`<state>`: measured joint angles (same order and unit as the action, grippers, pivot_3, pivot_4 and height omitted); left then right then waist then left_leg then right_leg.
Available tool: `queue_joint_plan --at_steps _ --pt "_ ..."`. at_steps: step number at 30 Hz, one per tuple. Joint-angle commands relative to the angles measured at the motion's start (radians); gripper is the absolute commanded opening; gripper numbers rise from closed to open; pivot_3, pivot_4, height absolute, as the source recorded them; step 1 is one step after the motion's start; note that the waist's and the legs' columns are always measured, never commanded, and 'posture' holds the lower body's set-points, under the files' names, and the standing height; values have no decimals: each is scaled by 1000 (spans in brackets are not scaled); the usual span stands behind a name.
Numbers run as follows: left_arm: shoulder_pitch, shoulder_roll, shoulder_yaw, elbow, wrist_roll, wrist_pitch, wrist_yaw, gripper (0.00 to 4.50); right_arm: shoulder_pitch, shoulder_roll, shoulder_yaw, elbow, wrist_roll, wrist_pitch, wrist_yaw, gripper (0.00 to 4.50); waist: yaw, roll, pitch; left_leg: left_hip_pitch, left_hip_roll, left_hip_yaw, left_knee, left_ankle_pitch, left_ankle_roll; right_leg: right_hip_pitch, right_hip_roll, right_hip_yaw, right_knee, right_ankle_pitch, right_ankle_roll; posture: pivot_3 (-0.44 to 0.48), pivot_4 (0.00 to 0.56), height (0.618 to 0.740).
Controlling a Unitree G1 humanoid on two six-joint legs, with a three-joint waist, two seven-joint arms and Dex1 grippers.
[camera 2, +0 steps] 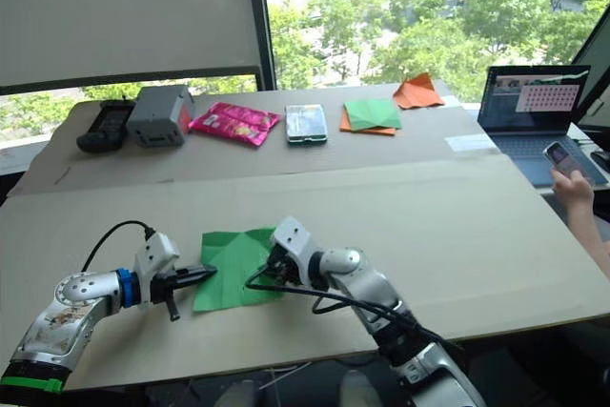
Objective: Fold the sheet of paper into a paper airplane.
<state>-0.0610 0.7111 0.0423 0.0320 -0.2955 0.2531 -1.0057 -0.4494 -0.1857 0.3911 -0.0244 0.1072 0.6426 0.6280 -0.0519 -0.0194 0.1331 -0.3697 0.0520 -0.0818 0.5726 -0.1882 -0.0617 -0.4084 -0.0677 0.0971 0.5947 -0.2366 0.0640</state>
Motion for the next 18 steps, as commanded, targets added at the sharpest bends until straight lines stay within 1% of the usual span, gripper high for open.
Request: queue_joint_plan --at_steps 1,4,12,18 --pt "21 22 57 -60 -42 35 3 0 -12 11 -90 -87 42 32 -39 2865 0 -1 0 0 0 0 0 0 0 0 0 0 0 0 0 0 150 732" --pt "45 35 89 -98 -68 59 0 0 -12 27 -127 -75 42 43 -83 2865 -1 -1 1 0 0 0 0 0 0 0 0 0 0 0 0 0 150 732" --pt "62 41 115 -130 -85 86 16 0 -26 104 -134 48 56 16 -95 2865 -9 -1 1 0 0 0 0 0 0 -1 0 0 0 0 0 0 150 732" --pt "64 39 123 -136 -85 89 22 0 -49 140 -126 131 42 -23 -94 2865 -15 -1 1 0 0 0 -1 0 0 -1 0 0 0 0 0 0 150 732"
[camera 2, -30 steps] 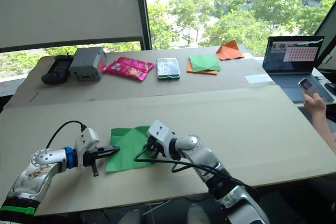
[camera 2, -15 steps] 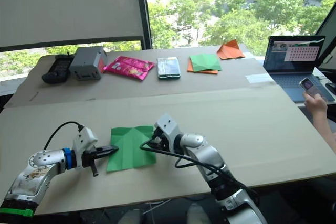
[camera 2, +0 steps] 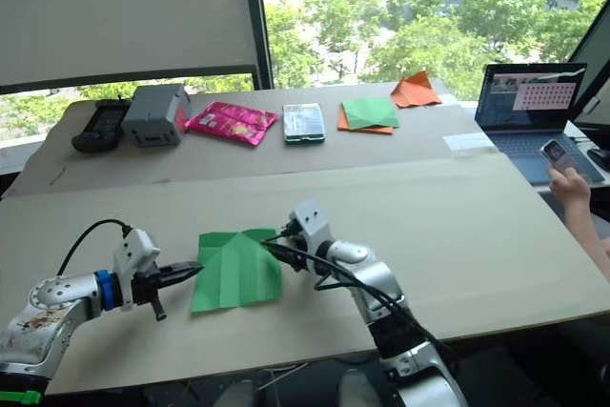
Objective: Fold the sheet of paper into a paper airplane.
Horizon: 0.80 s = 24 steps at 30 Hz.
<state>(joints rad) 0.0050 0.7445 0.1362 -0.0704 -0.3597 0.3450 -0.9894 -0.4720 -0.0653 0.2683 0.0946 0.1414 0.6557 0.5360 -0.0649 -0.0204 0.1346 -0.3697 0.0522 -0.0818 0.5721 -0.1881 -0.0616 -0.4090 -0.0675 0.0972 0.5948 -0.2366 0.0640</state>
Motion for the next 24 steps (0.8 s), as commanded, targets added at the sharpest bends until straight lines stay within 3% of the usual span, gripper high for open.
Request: queue_joint_plan --at_steps 1,3,4,12,20,24 --pt "-1 5 31 -36 -21 -3 6 0 -29 25 -4 16 9 -41 -1 2865 -2 0 0 0 0 0 0 0 0 0 0 0 0 0 0 0 150 732" --pt "0 4 30 -35 -20 -4 7 0 -35 33 -5 27 7 -44 -7 2865 -4 0 0 0 0 0 0 0 0 0 0 0 0 0 0 0 150 732" --pt "0 4 30 -35 -20 -4 8 0 -36 35 -5 30 7 -46 -7 2623 -4 0 0 0 0 0 0 0 0 0 0 0 0 0 0 0 150 732" --pt "2 2 27 -32 -16 -9 13 0 -29 44 6 20 8 -52 -1 19 -4 0 0 0 0 0 0 0 0 0 0 0 0 0 0 0 150 732" --pt "-4 -6 17 -38 -19 -7 18 0 -19 41 12 -18 16 -82 21 19 -4 1 0 0 0 0 0 0 0 0 0 0 0 0 0 0 150 732" --pt "-19 -16 7 -52 -28 6 18 0 14 -45 35 -109 -6 -172 82 19 -1 1 1 0 0 0 0 0 0 1 0 0 0 0 0 0 150 732"
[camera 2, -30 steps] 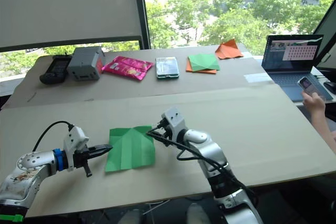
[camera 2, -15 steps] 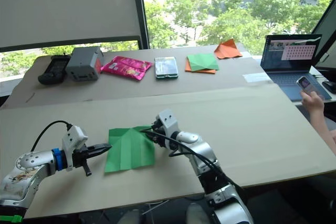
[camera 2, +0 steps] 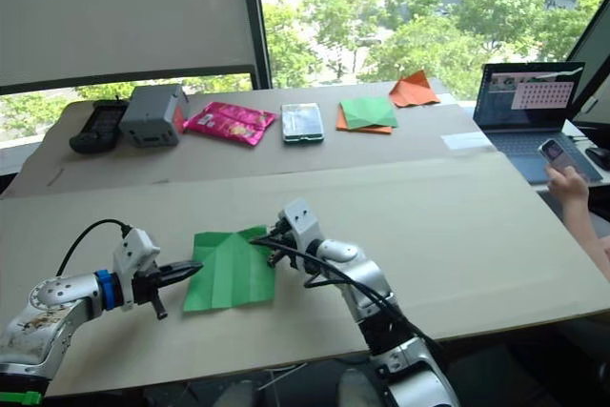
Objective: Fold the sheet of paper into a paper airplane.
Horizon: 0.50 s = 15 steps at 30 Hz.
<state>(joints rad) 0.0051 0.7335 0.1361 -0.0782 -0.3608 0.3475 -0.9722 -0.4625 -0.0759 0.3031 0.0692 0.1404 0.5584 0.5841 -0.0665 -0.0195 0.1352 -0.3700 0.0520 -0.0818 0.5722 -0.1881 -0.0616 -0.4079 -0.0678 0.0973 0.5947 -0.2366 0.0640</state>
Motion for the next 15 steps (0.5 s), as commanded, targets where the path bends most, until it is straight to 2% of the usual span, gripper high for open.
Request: queue_joint_plan --at_steps 1,6,15 --pt "-24 -10 3 -49 -30 8 0 0 10 -61 4 -98 -19 -96 40 19 1 0 0 0 0 0 0 0 0 0 0 0 0 0 0 0 150 732" --pt "-37 -30 -35 -82 -34 31 -3 0 28 -191 32 -149 -121 -201 40 19 4 -1 0 0 -1 0 0 0 0 0 -1 0 -1 0 0 0 150 732" --pt "-94 -69 -101 -78 -25 46 3 0 80 -296 149 -197 -339 -385 1 19 -2 -3 0 1 -1 1 0 0 0 0 -1 0 -1 0 0 0 150 732"
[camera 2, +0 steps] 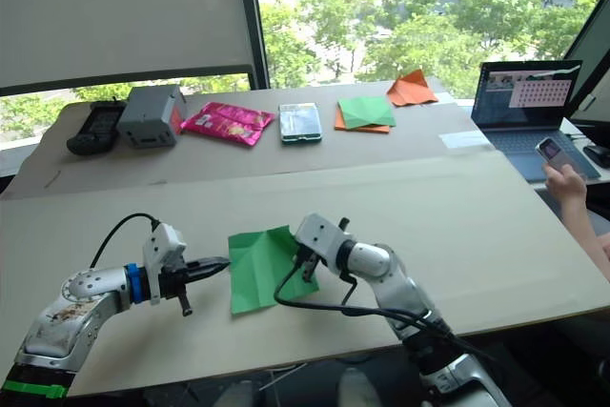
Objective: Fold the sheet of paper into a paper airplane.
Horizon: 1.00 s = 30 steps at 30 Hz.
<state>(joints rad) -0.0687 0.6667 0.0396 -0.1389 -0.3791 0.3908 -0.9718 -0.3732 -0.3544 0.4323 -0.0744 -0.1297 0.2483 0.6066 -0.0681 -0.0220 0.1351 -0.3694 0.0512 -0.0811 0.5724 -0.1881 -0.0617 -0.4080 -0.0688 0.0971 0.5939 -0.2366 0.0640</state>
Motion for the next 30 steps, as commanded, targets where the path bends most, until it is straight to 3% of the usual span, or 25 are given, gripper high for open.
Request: queue_joint_plan --at_steps 1,10,18,30 --pt "-28 -6 -13 -14 -4 2 1 0 -10 -21 31 -59 -94 -88 -30 19 1 0 0 0 0 0 0 0 0 0 0 0 0 0 0 0 150 732" --pt "-57 -10 -63 39 36 -36 -16 0 -18 -58 141 -70 -278 -114 13 19 5 -2 0 0 -1 0 1 0 0 1 -1 0 -1 0 0 0 150 732" --pt "-180 -56 -74 98 38 -21 -2 0 -24 -22 145 -60 -301 30 101 19 17 -3 0 1 -1 0 1 0 0 3 0 0 0 0 0 0 150 732" --pt "-353 -136 -151 294 117 -80 -7 0 -1 6 157 -183 -357 293 153 19 28 -2 -1 1 -1 -1 2 5 8 4 1 0 1 1 1 0 150 732"
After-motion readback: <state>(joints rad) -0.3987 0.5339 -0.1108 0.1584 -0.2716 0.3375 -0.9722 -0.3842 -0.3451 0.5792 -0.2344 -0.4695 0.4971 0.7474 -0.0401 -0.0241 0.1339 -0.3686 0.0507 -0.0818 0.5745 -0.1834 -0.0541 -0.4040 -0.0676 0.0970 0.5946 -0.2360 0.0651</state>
